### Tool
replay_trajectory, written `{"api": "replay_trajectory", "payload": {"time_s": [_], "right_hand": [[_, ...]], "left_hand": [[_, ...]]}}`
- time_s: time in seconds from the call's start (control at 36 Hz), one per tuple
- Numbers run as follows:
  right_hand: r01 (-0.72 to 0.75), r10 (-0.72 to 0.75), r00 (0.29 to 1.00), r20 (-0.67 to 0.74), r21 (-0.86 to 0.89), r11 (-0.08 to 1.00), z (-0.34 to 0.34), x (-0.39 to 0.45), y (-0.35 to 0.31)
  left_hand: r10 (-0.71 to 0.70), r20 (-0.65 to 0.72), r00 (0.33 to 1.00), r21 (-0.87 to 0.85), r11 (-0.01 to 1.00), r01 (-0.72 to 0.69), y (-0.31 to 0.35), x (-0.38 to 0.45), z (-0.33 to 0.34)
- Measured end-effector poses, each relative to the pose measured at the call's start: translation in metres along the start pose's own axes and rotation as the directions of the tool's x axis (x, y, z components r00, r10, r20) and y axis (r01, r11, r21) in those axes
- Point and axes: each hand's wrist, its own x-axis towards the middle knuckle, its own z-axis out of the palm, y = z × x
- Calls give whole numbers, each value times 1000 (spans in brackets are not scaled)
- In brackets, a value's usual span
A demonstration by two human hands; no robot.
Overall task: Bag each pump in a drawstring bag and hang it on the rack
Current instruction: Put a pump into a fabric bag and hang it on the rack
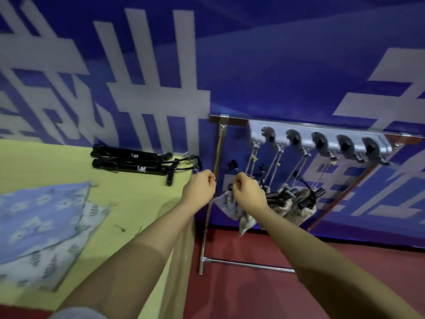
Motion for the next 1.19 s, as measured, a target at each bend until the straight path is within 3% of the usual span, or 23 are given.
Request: {"api": "replay_trajectory", "payload": {"time_s": [0.31,0.61,0.94,1.19], "right_hand": [[108,-122,976,181,85,991,113,-15,-135],[197,-229,888,400,119,973,201,4,-200],[460,-449,701,555,130,879,283,71,-233],[703,-549,538,640,18,711,331,109,-255]], "left_hand": [[-180,-56,982,-11,984,179,-147,-41,-108],[-407,-104,907,-38,913,405,-244,-60,-154],[-570,-158,806,170,789,591,-325,-11,-152],[-622,-226,750,189,727,660,-358,6,-141]]}}
